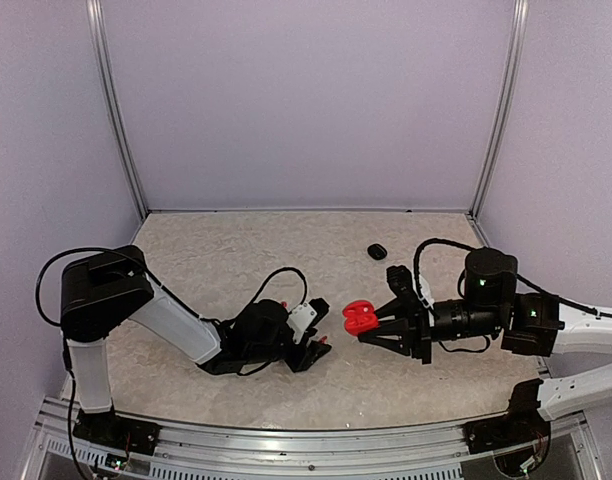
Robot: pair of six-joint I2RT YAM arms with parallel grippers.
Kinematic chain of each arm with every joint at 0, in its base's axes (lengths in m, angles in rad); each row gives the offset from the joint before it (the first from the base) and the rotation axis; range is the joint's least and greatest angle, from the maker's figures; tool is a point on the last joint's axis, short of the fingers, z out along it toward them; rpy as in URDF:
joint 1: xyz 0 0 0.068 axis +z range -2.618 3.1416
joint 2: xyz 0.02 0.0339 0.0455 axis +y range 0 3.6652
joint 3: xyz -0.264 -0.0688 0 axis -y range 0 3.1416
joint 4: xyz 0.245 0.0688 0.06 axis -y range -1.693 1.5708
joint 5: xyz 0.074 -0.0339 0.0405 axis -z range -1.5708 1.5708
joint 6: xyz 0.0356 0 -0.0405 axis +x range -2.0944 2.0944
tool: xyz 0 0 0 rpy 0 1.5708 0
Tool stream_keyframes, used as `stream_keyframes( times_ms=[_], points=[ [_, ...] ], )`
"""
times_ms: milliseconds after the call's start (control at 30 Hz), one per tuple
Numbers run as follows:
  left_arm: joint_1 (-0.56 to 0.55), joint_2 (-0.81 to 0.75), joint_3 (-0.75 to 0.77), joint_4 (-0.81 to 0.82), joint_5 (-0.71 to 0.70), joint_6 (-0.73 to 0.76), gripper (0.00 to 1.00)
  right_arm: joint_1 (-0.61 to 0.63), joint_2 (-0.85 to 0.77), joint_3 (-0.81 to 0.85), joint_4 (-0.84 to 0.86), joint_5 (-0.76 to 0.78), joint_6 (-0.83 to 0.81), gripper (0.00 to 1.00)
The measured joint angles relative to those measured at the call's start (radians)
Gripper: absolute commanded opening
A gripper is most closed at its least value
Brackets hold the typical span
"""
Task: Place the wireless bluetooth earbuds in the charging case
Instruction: Pick up the left earbud from the center of the board.
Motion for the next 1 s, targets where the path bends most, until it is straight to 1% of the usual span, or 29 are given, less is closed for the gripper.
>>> stream_keyframes(
  times_ms=[167,633,833,1000],
  points=[
    [0.007,0.012,0.000,-0.020,-0.050,0.011,0.51,-0.002,-0.012,-0.003,0.000,0.003,0.000,0.00],
    [0.105,0.009,-0.002,-0.037,-0.151,0.049,0.50,-0.006,-0.016,-0.009,-0.002,0.006,0.000,0.00],
    [0.117,-0.002,-0.003,-0.048,-0.151,0.043,0.50,-0.007,-0.016,-0.009,-0.003,0.007,0.002,0.00],
    [0.120,-0.092,-0.016,-0.085,-0.087,-0.037,0.52,-0.012,-0.016,-0.010,-0.006,0.010,0.007,0.00]
  ],
)
